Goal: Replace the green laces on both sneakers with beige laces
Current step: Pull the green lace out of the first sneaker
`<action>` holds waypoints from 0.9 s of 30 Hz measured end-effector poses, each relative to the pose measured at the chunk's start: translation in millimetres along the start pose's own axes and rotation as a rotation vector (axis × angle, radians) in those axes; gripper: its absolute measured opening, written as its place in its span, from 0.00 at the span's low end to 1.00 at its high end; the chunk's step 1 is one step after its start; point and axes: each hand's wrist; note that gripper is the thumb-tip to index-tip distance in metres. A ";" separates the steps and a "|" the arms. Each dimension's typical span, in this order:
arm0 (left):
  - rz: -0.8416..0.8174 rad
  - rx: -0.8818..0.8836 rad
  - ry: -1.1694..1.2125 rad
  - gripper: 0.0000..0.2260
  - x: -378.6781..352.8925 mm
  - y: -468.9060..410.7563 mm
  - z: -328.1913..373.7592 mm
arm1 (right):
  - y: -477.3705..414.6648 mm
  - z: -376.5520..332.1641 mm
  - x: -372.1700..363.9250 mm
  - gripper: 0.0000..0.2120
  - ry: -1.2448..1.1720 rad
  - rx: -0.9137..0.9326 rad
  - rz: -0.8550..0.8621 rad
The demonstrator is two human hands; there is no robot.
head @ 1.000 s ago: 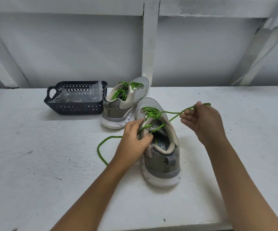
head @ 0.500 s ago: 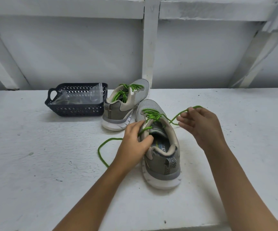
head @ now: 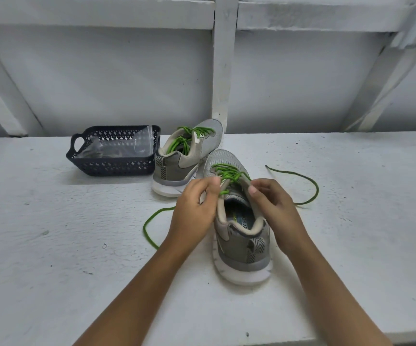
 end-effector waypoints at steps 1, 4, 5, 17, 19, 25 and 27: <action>0.005 -0.003 -0.004 0.13 2.5 -2.9 1.0 | 0.0 2.4 -0.4 0.05 -0.023 0.006 -0.016; -0.098 0.008 -0.020 0.04 14.6 -13.1 6.6 | -0.4 6.7 -1.6 0.13 -0.089 0.026 -0.063; -0.142 0.026 -0.005 0.04 18.7 -16.9 9.6 | -0.6 7.4 -2.0 0.14 -0.107 0.026 -0.068; -0.357 0.172 -0.174 0.08 37.0 -72.3 20.7 | 0.5 12.4 -3.2 0.19 -0.117 0.008 -0.037; -0.358 0.155 -0.198 0.07 37.4 -73.1 17.4 | 0.6 12.9 -3.3 0.19 -0.119 0.013 -0.033; -0.306 -0.097 -0.243 0.08 44.3 -47.7 11.3 | 0.3 14.0 -3.7 0.18 -0.127 0.006 -0.017; -0.325 -0.130 -0.299 0.03 45.3 -38.2 6.8 | -0.3 14.3 -4.7 0.18 -0.147 0.007 -0.007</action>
Point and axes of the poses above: each hand's wrist, its own y-axis away from the middle knuckle, its own x-axis out of the back of the hand, z = x × y, and after that the axes turned 15 degrees about -z, right-handed
